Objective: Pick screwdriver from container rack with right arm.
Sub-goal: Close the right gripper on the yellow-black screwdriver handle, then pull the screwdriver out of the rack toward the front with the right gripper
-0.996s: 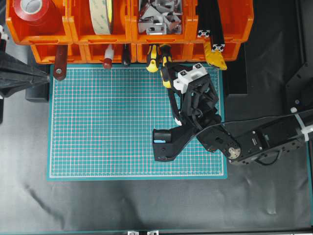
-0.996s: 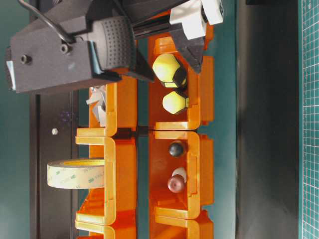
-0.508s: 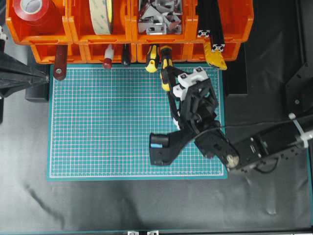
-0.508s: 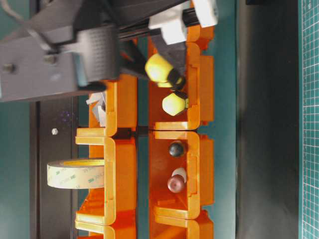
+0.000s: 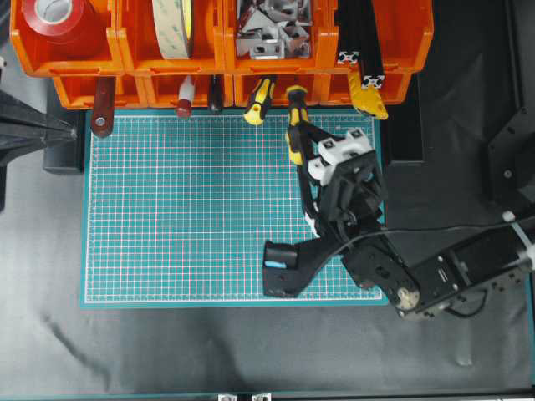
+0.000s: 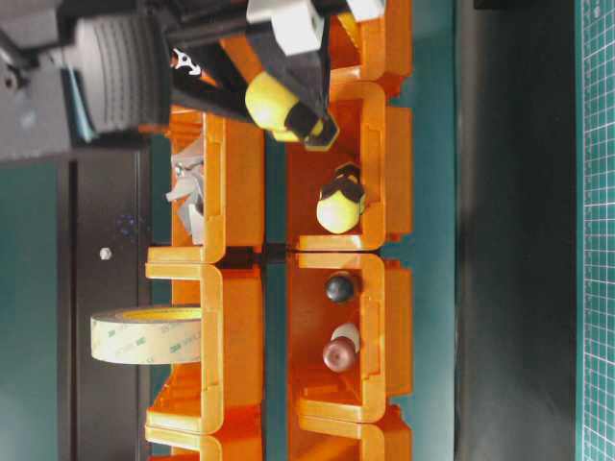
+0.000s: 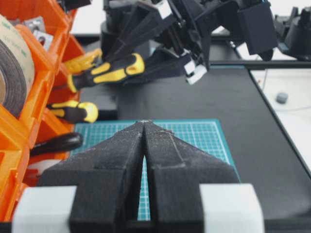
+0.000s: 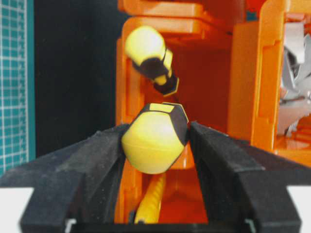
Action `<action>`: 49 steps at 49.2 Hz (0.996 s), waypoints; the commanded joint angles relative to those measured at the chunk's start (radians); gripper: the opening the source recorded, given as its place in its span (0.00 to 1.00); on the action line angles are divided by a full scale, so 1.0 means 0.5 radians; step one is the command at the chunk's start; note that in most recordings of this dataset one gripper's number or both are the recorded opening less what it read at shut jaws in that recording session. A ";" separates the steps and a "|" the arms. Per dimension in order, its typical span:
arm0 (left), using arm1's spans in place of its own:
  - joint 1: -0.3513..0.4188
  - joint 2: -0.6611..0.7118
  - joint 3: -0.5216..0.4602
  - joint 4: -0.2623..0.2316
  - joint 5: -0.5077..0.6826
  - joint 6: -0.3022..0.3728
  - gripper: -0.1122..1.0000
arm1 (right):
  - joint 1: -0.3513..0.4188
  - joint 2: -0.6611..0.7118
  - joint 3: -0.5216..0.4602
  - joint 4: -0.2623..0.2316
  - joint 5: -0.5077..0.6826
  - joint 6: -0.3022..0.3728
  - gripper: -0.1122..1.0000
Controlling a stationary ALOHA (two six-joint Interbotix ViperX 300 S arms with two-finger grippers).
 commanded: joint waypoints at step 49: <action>-0.009 0.003 -0.049 0.006 -0.006 -0.012 0.10 | 0.672 0.071 -0.420 0.135 0.847 -0.110 0.48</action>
